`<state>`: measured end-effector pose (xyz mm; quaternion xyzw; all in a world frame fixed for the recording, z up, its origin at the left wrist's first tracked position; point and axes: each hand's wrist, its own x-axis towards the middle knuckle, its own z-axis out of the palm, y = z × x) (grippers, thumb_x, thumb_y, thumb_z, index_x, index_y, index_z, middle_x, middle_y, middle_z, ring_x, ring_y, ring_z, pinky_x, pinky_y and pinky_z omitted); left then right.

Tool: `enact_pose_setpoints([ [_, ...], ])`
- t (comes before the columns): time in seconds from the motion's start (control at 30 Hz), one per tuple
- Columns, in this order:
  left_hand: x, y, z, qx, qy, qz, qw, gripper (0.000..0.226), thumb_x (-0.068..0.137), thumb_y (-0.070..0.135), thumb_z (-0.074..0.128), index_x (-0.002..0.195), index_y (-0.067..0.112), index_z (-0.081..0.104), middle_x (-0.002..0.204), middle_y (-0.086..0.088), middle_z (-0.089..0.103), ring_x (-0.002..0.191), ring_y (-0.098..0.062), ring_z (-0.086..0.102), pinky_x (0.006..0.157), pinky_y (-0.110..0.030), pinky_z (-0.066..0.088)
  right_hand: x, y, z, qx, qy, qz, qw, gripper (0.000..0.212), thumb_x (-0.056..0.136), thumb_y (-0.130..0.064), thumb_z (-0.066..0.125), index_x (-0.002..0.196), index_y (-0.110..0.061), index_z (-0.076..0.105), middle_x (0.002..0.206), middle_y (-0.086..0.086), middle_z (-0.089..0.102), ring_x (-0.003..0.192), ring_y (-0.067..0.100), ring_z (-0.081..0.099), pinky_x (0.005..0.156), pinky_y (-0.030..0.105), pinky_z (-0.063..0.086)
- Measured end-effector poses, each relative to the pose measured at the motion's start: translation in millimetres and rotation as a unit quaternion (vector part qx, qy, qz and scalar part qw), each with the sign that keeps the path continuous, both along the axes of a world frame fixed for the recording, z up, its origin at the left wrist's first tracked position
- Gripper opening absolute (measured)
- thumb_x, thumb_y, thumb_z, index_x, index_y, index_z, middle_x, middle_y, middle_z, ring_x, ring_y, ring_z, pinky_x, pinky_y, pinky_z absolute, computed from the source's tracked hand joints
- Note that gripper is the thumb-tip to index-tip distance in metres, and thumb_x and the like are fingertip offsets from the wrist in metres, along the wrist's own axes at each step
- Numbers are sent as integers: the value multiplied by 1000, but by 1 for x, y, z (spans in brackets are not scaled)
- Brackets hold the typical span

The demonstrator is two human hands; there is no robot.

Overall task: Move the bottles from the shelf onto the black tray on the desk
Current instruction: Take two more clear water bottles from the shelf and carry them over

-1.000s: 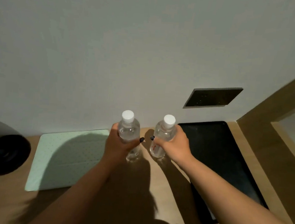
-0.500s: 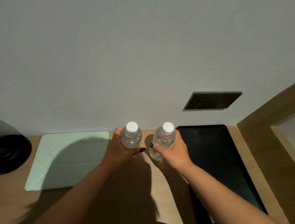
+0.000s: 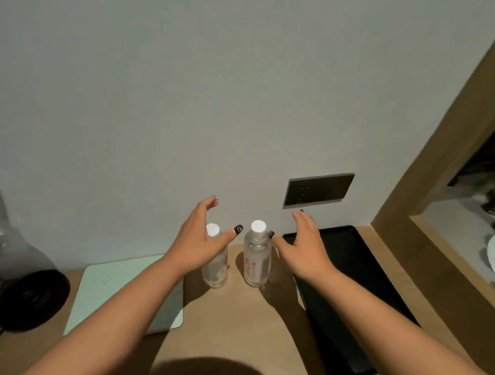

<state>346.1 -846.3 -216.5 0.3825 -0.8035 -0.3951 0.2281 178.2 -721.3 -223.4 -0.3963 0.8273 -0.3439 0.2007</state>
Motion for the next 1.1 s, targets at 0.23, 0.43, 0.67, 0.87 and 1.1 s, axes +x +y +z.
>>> enact_pose_setpoints([
  [0.23,-34,44,43,-108,-51,-106,987,74,91,44,53,150,26,14,160,-1,10,147,-18,10,115,-36,14,-27,70,52,-9,208,-4,978,74,95,-47,43,152,-14,9,161,2,1,147,15,-9,114,31,2],
  [0.43,-88,113,20,-128,-78,-211,966,76,93,44,49,152,21,7,161,0,3,147,-15,-1,115,-32,7,-43,147,45,105,250,-35,962,76,94,-55,37,151,-13,8,160,5,7,148,17,0,117,34,9],
  [0.67,-128,196,7,-220,-103,-309,920,80,94,45,46,151,14,-1,161,-4,-1,146,-16,-9,119,-36,-1,-66,235,23,187,232,-100,949,77,92,-56,40,150,-13,13,159,8,16,147,23,12,116,39,19],
  [0.87,-160,274,24,-273,-99,-355,888,82,93,48,47,151,17,-2,161,-4,-3,146,-17,-10,119,-37,0,-91,331,33,217,241,-155,933,74,91,-57,40,147,-12,20,156,9,22,143,25,23,113,40,28],
  [1.1,-203,409,39,-257,-56,-381,886,80,93,44,49,151,18,-1,160,-4,-1,147,-17,-6,113,-33,-4,-113,485,57,242,259,-192,915,79,93,-59,33,150,-11,9,159,11,9,147,24,9,116,39,18],
])
